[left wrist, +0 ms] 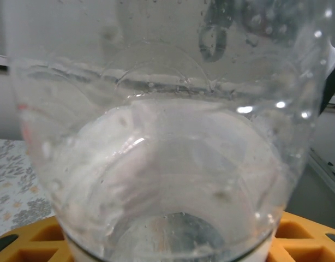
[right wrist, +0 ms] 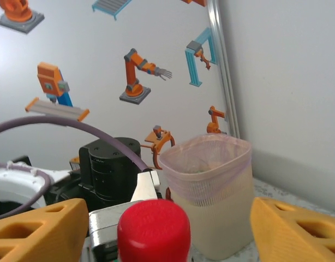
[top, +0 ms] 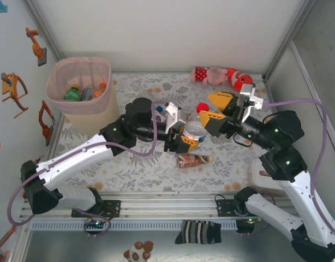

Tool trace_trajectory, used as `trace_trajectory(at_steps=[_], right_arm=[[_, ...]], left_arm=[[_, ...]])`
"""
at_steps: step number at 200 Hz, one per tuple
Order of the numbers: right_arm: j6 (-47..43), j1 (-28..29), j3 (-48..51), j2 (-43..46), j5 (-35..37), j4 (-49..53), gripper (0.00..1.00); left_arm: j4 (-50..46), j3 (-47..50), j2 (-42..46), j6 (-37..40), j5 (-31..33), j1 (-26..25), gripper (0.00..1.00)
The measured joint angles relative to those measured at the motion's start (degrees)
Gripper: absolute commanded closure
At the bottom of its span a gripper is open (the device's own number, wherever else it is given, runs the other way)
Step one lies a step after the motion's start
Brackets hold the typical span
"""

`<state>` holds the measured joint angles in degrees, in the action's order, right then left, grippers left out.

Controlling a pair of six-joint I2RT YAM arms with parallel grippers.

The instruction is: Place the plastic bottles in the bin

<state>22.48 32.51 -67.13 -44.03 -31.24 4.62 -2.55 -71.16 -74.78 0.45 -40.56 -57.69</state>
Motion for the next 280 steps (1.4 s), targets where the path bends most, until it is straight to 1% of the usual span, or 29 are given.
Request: trace_trajectory(at_steps=[19, 49, 81, 101, 144, 165, 190, 213, 244, 267, 280], right_arm=[[-0.2, 0.0, 0.0, 1.0, 1.6, 1.2, 0.19], [-1.1, 0.0, -0.2, 2.4, 3.7, 2.6, 0.19], [-1.6, 0.0, -0.2, 2.7, 5.1, 3.9, 0.20], [-1.7, 0.0, -0.2, 2.7, 5.4, 4.6, 0.20], [-1.8, 0.0, -0.2, 2.6, 5.6, 5.2, 0.20], [-1.8, 0.0, -0.2, 2.6, 5.9, 5.4, 0.20], [-1.8, 0.0, -0.2, 2.6, 6.4, 5.6, 0.20], [-2.0, 0.0, -0.2, 2.6, 7.0, 5.7, 0.20], [-2.2, 0.0, -0.2, 2.8, 7.4, 5.9, 0.21], [-2.3, 0.0, -0.2, 3.0, 7.6, 6.3, 0.21], [-2.4, 0.0, -0.2, 3.2, 7.9, 6.6, 0.21]], left_arm=[[-1.7, 0.0, 1.7, 0.1, 2.3, 2.2, 0.49], [-5.0, 0.0, 5.4, 0.2, 8.9, 6.8, 0.49], [-9.1, -0.3, 8.9, -1.0, 16.3, 13.4, 0.52], [-11.0, -1.0, 10.5, -3.5, 20.3, 19.4, 0.53], [-16.3, -4.9, 11.9, -11.5, 27.6, 35.2, 0.55], [-19.4, -8.9, 10.6, -15.1, 29.1, 41.7, 0.55], [-20.7, -11.6, 8.9, -19.2, 30.4, 47.5, 0.55], [-21.8, -12.1, 7.4, -23.3, 32.6, 50.3, 0.57], [-24.4, -14.0, 3.8, -29.4, 37.0, 51.4, 0.59], [-28.5, -17.4, 0.5, -34.3, 41.2, 51.7, 0.58], [-31.0, -19.5, -1.2, -36.9, 43.7, 52.0, 0.55]])
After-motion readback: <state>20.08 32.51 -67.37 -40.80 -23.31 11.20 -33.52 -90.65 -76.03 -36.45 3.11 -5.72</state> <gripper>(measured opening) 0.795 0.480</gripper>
